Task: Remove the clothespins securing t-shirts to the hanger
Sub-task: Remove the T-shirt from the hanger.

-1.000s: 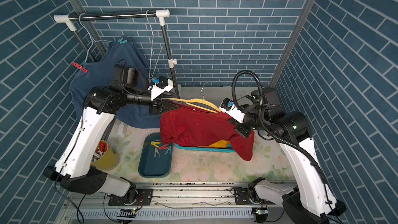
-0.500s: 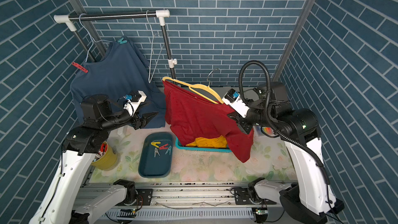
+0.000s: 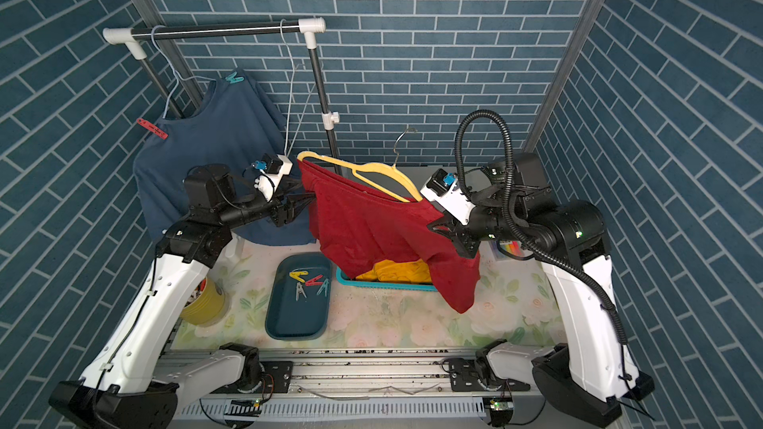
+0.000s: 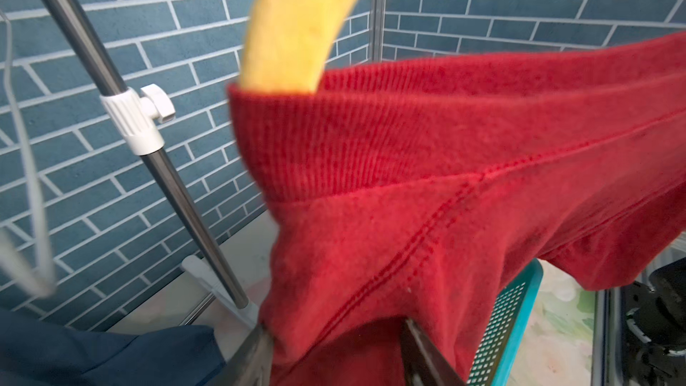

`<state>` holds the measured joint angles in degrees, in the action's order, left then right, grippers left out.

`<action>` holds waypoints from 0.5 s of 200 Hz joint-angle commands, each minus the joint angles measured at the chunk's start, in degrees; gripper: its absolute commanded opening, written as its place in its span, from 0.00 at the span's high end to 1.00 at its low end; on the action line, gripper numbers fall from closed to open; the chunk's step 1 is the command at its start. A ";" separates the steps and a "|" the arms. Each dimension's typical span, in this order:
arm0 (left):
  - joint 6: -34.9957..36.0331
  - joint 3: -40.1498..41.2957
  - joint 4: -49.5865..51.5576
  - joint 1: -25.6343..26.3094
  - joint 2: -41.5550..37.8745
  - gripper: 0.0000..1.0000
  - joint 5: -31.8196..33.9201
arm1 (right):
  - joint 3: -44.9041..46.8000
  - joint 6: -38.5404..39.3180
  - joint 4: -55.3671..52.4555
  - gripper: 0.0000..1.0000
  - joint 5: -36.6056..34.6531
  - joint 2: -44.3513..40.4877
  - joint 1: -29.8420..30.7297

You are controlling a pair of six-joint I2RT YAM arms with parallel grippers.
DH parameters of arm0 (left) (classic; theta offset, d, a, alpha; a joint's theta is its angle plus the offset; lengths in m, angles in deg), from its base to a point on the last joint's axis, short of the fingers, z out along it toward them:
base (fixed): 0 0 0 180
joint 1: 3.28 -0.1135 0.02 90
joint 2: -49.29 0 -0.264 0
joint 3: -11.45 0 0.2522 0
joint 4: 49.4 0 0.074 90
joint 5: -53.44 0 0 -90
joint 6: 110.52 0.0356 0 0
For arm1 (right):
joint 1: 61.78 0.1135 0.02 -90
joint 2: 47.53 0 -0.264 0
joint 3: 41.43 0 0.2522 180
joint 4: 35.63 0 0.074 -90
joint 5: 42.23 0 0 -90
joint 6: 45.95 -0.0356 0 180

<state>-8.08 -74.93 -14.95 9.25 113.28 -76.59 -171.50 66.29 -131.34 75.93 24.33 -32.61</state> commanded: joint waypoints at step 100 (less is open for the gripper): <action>-3.84 10.50 0.68 1.00 -3.64 1.00 4.43 | -0.42 -1.36 7.41 1.00 0.23 -0.19 -5.56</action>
<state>-10.55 -67.43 -12.86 10.22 109.87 -75.45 -170.85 65.48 -130.23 74.95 24.52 -36.00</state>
